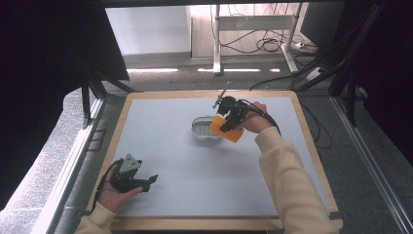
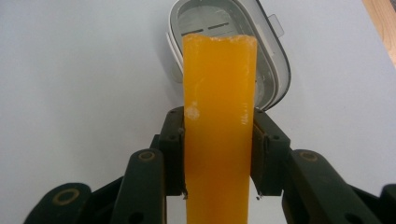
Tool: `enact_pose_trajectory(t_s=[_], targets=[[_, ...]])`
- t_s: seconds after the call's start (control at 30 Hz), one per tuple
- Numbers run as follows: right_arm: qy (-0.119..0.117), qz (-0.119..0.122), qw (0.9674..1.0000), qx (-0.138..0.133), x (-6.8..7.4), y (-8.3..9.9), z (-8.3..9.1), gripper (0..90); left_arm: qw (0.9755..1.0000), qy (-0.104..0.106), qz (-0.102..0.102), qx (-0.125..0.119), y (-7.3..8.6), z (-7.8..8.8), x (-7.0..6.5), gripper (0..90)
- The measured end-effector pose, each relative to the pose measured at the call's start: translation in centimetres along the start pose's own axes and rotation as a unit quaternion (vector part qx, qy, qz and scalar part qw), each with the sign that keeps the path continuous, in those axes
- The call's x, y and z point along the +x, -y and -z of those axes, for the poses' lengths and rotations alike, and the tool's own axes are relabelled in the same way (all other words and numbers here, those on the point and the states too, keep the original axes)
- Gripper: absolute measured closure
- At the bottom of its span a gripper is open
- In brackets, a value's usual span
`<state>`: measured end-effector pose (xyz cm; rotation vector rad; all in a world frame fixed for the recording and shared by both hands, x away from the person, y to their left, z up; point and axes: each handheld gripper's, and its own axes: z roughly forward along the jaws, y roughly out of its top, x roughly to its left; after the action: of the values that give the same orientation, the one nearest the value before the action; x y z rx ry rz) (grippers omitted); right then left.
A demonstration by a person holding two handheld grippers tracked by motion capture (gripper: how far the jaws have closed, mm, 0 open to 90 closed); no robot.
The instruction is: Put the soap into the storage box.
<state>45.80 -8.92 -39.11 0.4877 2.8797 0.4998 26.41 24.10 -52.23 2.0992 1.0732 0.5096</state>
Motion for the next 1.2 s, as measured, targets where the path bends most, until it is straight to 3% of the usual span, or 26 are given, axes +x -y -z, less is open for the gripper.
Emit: enact_pose_trajectory(t_s=[0.47, 0.73, 1.2], targets=[[-0.001, 0.009, 0.9998, 0.018, -0.7, -1.6, -0.5, 62.4, 1.0, 0.0, -0.002, 0.002, 0.0, 0.1, 0.1, 18.1], [-0.007, 0.015, 0.9998, 0.013, -0.8, -2.5, -0.6, 62.5, 1.0, 0.0, 0.001, 0.001, 0.0, 0.1, 0.1, 18.1], [-0.006, 0.043, 0.9989, 0.015, -1.3, -4.0, -0.8, 62.5, 1.0, 0.0, 0.001, -0.002, 0.0, 0.1, 0.2, 18.1]])
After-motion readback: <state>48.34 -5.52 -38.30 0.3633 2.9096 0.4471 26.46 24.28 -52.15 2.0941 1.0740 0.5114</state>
